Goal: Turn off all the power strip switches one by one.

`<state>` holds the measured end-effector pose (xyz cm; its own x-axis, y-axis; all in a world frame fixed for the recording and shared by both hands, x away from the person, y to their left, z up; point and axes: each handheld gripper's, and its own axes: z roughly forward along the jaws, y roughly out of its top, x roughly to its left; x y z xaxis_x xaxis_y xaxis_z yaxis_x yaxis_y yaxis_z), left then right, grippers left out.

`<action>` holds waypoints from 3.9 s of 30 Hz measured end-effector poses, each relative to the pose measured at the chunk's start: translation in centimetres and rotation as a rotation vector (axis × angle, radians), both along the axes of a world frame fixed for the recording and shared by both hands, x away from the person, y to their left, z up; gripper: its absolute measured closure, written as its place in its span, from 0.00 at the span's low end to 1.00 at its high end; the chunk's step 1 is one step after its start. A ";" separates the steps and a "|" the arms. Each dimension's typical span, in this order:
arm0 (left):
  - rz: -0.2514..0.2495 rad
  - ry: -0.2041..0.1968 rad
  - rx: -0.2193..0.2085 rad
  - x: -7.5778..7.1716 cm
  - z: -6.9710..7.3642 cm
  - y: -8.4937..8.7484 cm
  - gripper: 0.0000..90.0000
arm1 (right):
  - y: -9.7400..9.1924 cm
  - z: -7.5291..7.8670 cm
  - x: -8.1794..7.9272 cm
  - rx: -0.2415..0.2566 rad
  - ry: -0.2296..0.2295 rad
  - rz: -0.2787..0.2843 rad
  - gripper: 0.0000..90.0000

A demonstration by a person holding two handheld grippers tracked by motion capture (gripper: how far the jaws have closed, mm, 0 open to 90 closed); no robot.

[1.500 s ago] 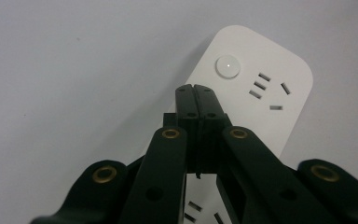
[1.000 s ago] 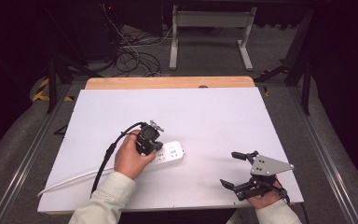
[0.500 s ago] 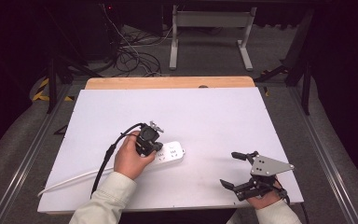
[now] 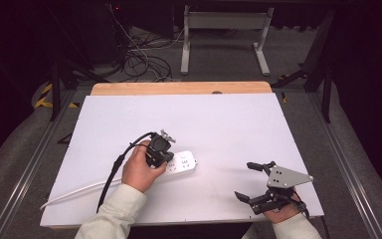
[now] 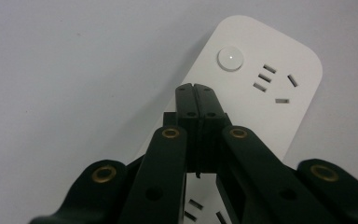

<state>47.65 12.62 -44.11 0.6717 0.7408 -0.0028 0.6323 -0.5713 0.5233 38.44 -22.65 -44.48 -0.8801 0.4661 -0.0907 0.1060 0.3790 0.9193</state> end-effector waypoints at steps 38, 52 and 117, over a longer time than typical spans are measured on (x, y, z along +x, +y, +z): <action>-0.056 -0.059 -0.126 -0.2 2.6 -1.9 1.00 | -0.1 0.0 0.0 0.004 0.001 -0.005 0.06; -0.043 -0.019 -0.070 1.4 0.4 -3.2 1.00 | -0.2 0.0 0.0 0.005 0.002 -0.002 0.06; -0.109 -0.336 -0.386 -7.0 6.4 4.6 0.56 | -0.2 0.1 -0.1 0.011 0.002 -0.015 0.06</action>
